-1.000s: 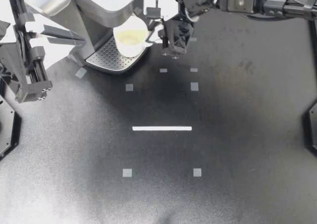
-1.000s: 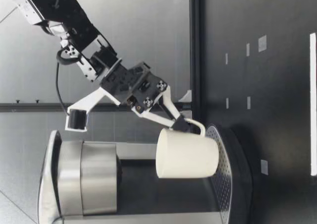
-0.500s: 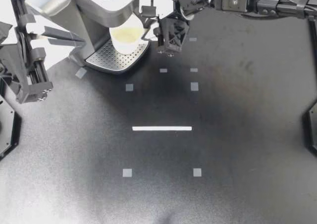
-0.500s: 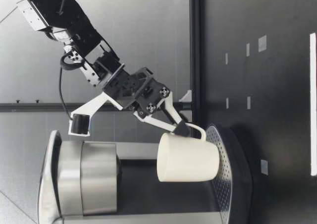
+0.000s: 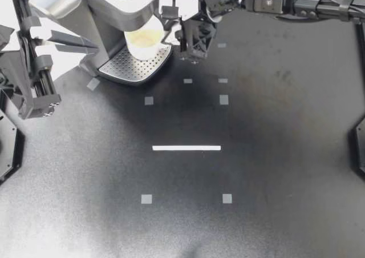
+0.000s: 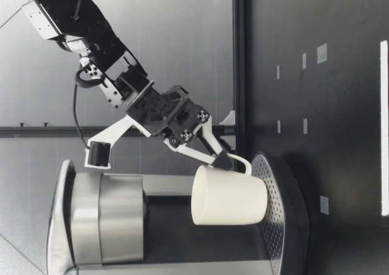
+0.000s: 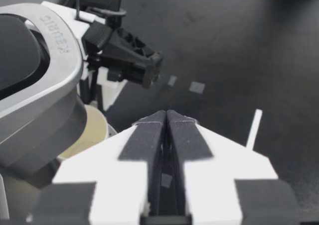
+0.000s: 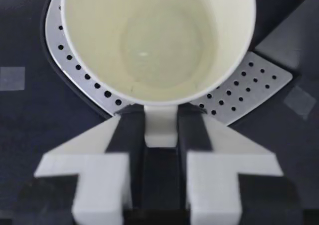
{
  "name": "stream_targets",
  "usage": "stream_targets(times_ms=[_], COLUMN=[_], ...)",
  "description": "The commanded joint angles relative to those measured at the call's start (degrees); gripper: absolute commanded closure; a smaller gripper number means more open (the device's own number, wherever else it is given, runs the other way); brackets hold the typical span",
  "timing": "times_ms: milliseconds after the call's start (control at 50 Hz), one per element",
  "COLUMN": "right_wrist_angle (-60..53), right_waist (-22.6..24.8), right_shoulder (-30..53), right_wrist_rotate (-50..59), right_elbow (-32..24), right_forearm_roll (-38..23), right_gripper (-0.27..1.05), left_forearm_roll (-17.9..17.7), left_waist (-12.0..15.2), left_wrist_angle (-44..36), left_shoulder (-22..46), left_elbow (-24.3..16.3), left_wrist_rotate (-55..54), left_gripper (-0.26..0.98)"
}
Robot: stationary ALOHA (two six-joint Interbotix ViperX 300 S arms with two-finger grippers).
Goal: Place the coffee capsule inside the capsule container, then place the cup onto the center of the cup tray.
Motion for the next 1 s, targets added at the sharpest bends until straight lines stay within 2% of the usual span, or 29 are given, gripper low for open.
stream_targets(times_ms=[0, 300, 520, 660, 840, 980], right_wrist_angle=[0.0, 0.4, 0.0, -1.7, -6.3, -8.9], right_waist=[0.1, 0.7, 0.6, 0.4, -0.1, -0.1], right_shoulder=[-1.1, -1.5, -4.7, -8.3, -14.8, -20.3], right_wrist_rotate=[-0.1, -0.1, 0.5, 0.7, 1.4, 2.5], right_elbow=[-1.7, -1.6, 0.2, 4.7, 12.6, 18.3], right_forearm_roll=[0.2, 0.2, 0.3, 0.3, 0.3, 0.6], right_gripper=[0.51, 0.16, 0.15, 0.15, 0.15, 0.16], left_forearm_roll=[0.2, 0.3, 0.5, 4.3, 10.1, 10.5], left_waist=[-0.1, -0.1, -0.1, 0.4, 4.3, 9.0], left_wrist_angle=[-0.2, -0.3, -0.6, -1.1, -2.7, -1.1], left_shoulder=[-0.4, -0.4, -0.5, -0.4, 0.4, 2.1], left_elbow=[-0.7, -0.6, -0.5, -0.2, -0.9, -4.4], left_wrist_rotate=[-0.3, -0.4, -0.4, -0.7, -4.0, -4.7], left_gripper=[0.59, 0.59, 0.59, 0.59, 0.59, 0.59])
